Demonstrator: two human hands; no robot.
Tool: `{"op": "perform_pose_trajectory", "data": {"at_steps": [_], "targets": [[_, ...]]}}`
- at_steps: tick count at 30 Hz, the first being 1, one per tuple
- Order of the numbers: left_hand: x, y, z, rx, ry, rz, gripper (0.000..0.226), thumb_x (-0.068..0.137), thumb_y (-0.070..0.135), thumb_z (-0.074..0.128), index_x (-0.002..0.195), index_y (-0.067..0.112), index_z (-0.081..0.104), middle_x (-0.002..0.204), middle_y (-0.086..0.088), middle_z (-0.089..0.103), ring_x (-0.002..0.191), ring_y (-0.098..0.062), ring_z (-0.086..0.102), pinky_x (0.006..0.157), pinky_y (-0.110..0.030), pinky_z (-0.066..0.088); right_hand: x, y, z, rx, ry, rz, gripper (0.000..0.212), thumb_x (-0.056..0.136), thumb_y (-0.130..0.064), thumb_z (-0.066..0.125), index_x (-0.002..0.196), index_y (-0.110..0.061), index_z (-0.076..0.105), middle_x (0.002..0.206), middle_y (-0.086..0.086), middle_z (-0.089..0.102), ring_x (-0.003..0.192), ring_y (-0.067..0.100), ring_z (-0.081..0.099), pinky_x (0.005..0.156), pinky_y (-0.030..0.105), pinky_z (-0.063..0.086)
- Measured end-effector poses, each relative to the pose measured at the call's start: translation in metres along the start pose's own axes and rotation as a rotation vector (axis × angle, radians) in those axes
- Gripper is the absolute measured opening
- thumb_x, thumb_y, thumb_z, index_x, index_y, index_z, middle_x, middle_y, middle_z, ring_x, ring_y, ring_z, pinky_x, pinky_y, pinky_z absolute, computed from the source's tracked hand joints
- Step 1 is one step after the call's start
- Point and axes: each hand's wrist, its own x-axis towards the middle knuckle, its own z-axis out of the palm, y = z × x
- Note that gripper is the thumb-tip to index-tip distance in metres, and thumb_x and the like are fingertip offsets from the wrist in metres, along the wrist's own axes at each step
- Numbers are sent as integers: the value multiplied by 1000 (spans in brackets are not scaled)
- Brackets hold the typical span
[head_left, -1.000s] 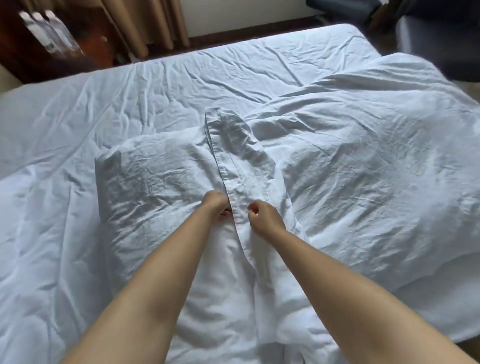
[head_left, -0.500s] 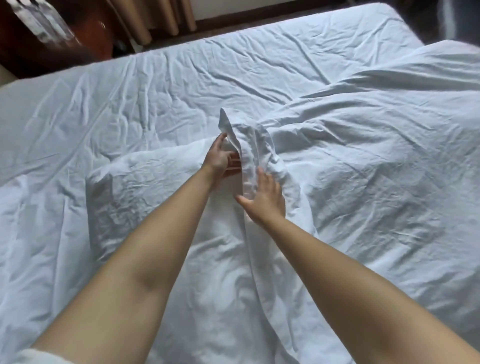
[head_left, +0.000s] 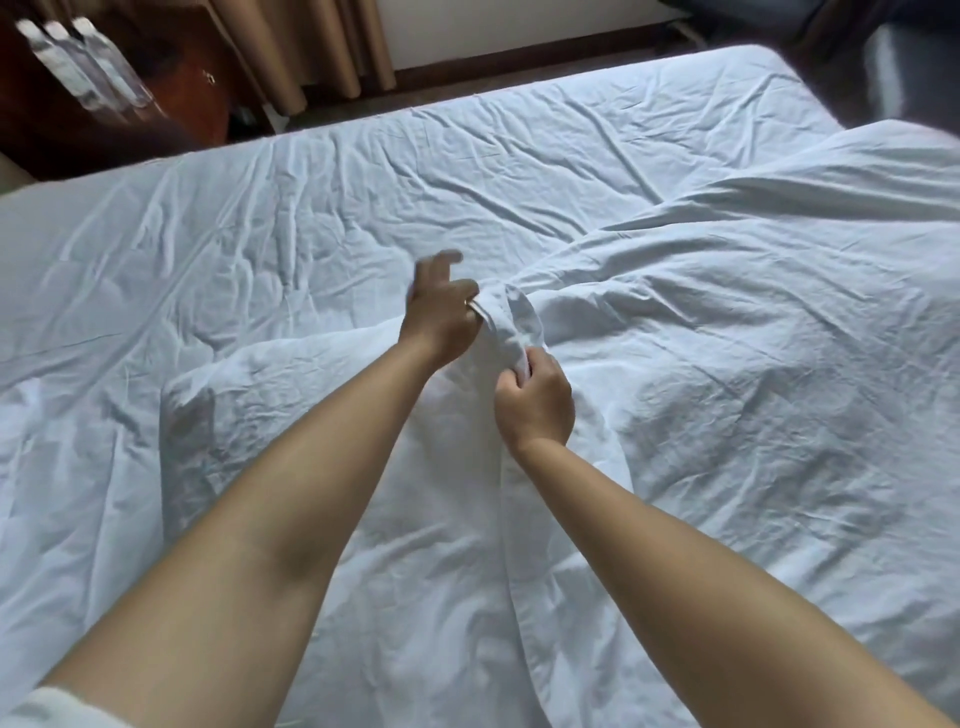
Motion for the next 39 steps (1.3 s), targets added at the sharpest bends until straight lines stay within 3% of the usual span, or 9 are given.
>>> {"op": "perform_pose_trajectory", "data": {"at_steps": [3, 7, 11, 14, 23, 28, 31, 34, 39], "targets": [[-5, 22, -1, -738, -31, -261, 21, 79, 12, 45, 72, 1, 60, 77, -14, 61, 72, -25, 58, 67, -31, 49, -3, 0, 3, 133, 75, -21, 24, 83, -15, 56, 107, -14, 59, 108, 3, 61, 96, 24, 57, 73, 29, 39], [-21, 6, 20, -1372, -120, -853, 24, 95, 8, 37, 90, 7, 60, 88, -12, 63, 70, -20, 61, 68, -32, 52, -8, 5, 13, 78, -97, -178, 43, 85, -32, 60, 127, -25, 56, 114, 4, 53, 107, 22, 50, 93, 31, 39], [-38, -40, 40, -1460, -154, -1013, 34, 94, 5, 43, 123, -5, 57, 116, -21, 64, 95, -29, 65, 81, -44, 56, -14, 29, 20, -207, -341, -245, 42, 97, -48, 40, 137, -38, 47, 152, -2, 27, 142, 19, 16, 116, 39, 9], [-41, -44, 34, -1455, 6, -1036, 29, 96, 9, 35, 96, 0, 63, 74, -13, 69, 73, -24, 59, 68, -38, 56, -10, 48, 30, -413, -624, -282, 46, 102, -39, 30, 147, -34, 31, 160, 1, 10, 147, 19, 8, 117, 38, 5], [-31, -60, 33, -1108, 301, -1082, 29, 97, 18, 52, 69, 14, 51, 41, 2, 59, 33, -5, 55, 45, -21, 49, -18, 71, 21, -428, -591, -347, 51, 101, -43, 26, 151, -34, 17, 161, 1, -2, 148, 14, -4, 117, 35, -6], [-60, -23, 32, -163, 636, -199, 41, 76, 1, 36, 107, 5, 63, 105, -17, 62, 98, -30, 57, 88, -35, 43, -24, 65, 22, -508, -768, -367, 50, 103, -40, 24, 152, -33, 14, 161, 0, -4, 148, 16, -7, 118, 40, -5], [-68, -16, 37, 232, 127, 373, 54, 81, 5, 34, 131, 6, 54, 136, -17, 52, 128, -31, 47, 110, -44, 31, -43, 64, 18, -519, -793, -404, 54, 102, -36, 29, 152, -31, 10, 161, -1, -2, 148, 16, -4, 118, 38, -2], [-80, -26, 36, 565, -511, -5, 56, 100, 27, 26, 153, 17, 9, 161, -3, 3, 148, -18, 0, 117, -52, -3, -53, 73, 4, -579, -849, -445, 71, 96, -32, 44, 153, -24, 3, 161, 0, -3, 148, 15, -3, 120, 32, 0], [-114, -16, 20, 620, -631, -82, 55, 100, 28, 26, 152, 33, 8, 160, -7, -10, 148, -26, -9, 112, -59, -9, -78, 86, -34, -719, -1026, -401, 78, 90, -40, 55, 151, -10, 17, 160, 3, 8, 147, 18, 5, 119, 31, 9]]}}
